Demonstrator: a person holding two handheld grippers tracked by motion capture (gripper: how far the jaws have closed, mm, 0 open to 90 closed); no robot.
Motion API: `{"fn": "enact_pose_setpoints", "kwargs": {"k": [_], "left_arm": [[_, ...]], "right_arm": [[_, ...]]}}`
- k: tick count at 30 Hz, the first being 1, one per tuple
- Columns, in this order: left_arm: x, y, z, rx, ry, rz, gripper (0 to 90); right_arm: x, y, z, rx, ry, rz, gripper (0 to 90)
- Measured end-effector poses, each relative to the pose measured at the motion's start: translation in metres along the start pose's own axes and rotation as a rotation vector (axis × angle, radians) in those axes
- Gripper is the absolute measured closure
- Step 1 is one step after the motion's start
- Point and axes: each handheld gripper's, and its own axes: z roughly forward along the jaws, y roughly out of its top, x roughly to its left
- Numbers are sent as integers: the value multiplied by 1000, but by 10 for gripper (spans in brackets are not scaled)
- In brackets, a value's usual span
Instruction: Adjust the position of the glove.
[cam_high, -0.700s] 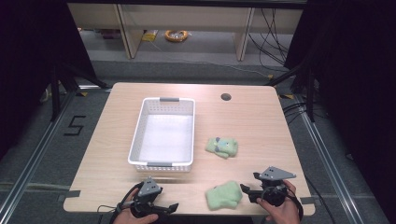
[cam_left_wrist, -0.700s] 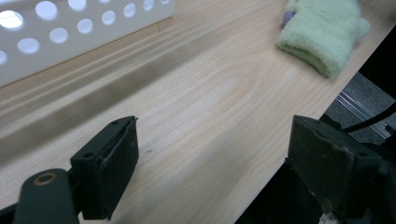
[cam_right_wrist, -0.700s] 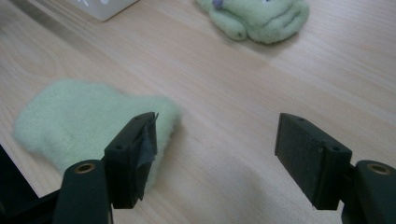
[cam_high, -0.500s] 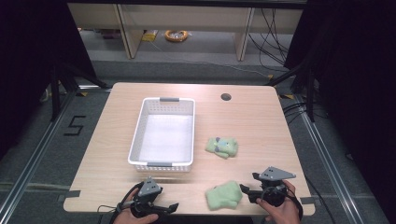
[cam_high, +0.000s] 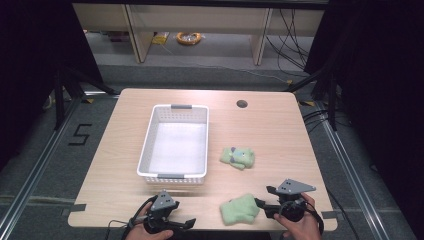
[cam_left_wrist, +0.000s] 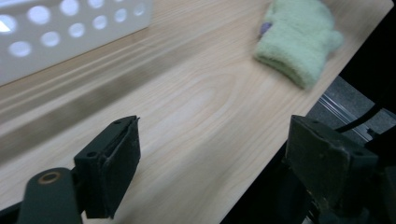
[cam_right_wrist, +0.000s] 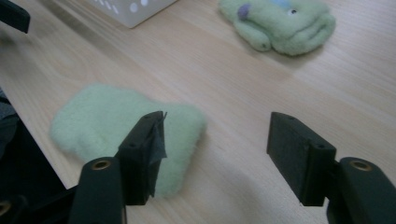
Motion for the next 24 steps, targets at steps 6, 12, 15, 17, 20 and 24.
{"fn": "enact_pose_setpoints", "kwargs": {"k": [6, 12, 15, 17, 20, 24], "left_arm": [[-11, 9, 12, 7, -47, 24, 244], [-22, 25, 27, -13, -67, 25, 300], [-24, 31, 31, -12, -76, 53, 335], [-26, 37, 38, -10, -79, 60, 347], [-24, 45, 46, 5, -115, 23, 366], [-26, 50, 54, 22, -116, 27, 388]], "right_arm": [[4, 3, 2, -3, 30, -55, 458], [8, 6, 5, 18, 45, -69, 501], [5, 7, 9, 20, 55, -77, 517], [6, 7, 9, 25, 49, -65, 520], [7, 8, 11, 29, 49, -78, 522], [8, 8, 12, 42, 49, -63, 544]]}}
